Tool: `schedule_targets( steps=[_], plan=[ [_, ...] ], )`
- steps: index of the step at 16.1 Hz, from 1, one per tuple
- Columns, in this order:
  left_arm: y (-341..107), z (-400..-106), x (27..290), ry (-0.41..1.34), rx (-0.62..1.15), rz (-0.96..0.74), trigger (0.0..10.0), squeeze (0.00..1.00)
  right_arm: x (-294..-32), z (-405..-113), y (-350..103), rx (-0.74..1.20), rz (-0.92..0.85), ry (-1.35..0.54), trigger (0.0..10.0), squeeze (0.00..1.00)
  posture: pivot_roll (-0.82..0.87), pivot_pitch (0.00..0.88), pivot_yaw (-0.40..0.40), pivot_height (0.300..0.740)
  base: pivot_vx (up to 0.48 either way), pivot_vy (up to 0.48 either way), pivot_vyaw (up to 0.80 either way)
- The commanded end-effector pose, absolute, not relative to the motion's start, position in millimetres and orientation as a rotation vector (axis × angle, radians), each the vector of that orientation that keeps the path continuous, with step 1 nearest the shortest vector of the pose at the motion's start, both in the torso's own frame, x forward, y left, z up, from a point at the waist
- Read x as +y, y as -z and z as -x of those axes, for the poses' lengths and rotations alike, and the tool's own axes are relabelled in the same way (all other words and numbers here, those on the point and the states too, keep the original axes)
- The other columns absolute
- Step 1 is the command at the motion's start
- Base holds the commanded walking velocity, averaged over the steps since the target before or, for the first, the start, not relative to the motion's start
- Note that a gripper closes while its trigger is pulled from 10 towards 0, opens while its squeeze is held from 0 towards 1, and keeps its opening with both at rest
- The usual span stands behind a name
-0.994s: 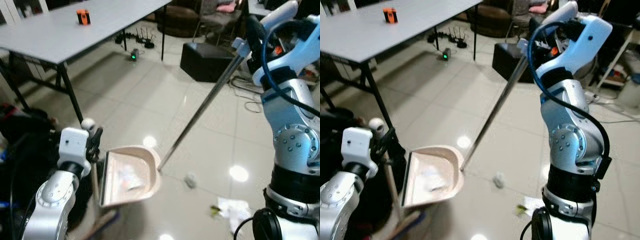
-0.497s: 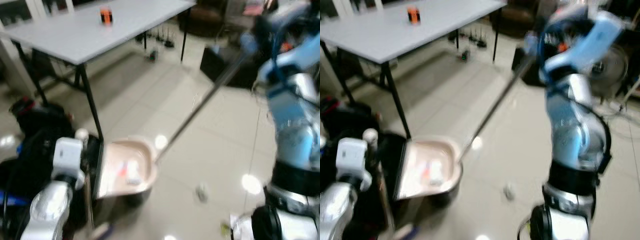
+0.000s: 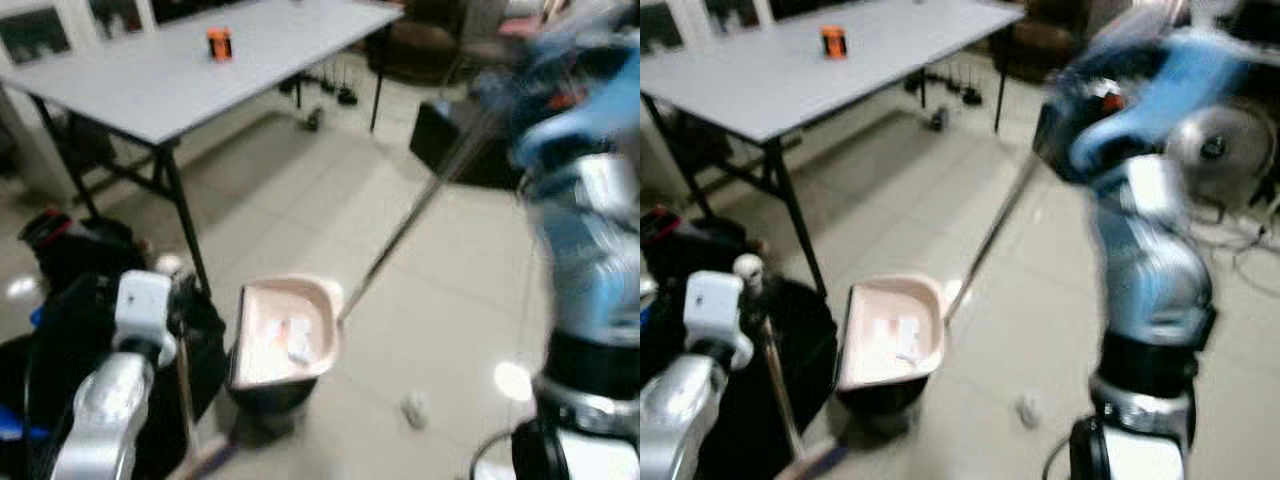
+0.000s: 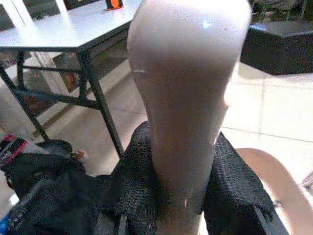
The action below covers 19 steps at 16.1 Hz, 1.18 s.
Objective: Sweep floor
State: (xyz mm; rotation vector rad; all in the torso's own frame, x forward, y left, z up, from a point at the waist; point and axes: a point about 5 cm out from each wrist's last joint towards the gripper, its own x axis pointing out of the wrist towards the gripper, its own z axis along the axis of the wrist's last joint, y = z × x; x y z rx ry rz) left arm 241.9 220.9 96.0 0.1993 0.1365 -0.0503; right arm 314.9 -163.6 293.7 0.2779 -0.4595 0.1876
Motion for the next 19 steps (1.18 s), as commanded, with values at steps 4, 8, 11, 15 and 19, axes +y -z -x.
schedule_targets(
  steps=[4, 8, 11, 15, 19],
  plan=[
    [-100, -242, 211, 0.103, 0.095, -0.232, 10.0, 0.0, -155, -317, -292, -0.559, -0.122, -0.187, 10.0, 0.0, -0.03, 0.0, 0.007, 0.74, 0.0, 0.0, 0.0],
    [-97, -230, 216, 0.093, 0.112, -0.249, 10.0, 0.0, -131, -325, -286, -0.589, -0.094, -0.273, 10.0, 0.0, -0.01, 0.0, -0.018, 0.74, 0.0, 0.0, 0.0],
    [-97, -231, 214, 0.073, 0.124, -0.242, 10.0, 0.0, -104, -330, -282, -0.634, -0.042, -0.365, 10.0, 0.0, -0.01, 0.0, -0.032, 0.74, 0.0, 0.0, 0.0],
    [-100, -238, 214, 0.063, 0.112, -0.229, 10.0, 0.0, -58, -321, -275, -0.674, -0.022, -0.552, 10.0, 0.0, -0.01, 0.0, -0.032, 0.74, 0.0, 0.0, 0.0],
    [-100, -238, 212, 0.097, 0.108, -0.253, 10.0, 0.0, -24, -302, -268, -0.758, 0.099, -0.698, 10.0, 0.0, -0.01, 0.0, -0.037, 0.74, 0.0, 0.0, 0.0]
  ],
)
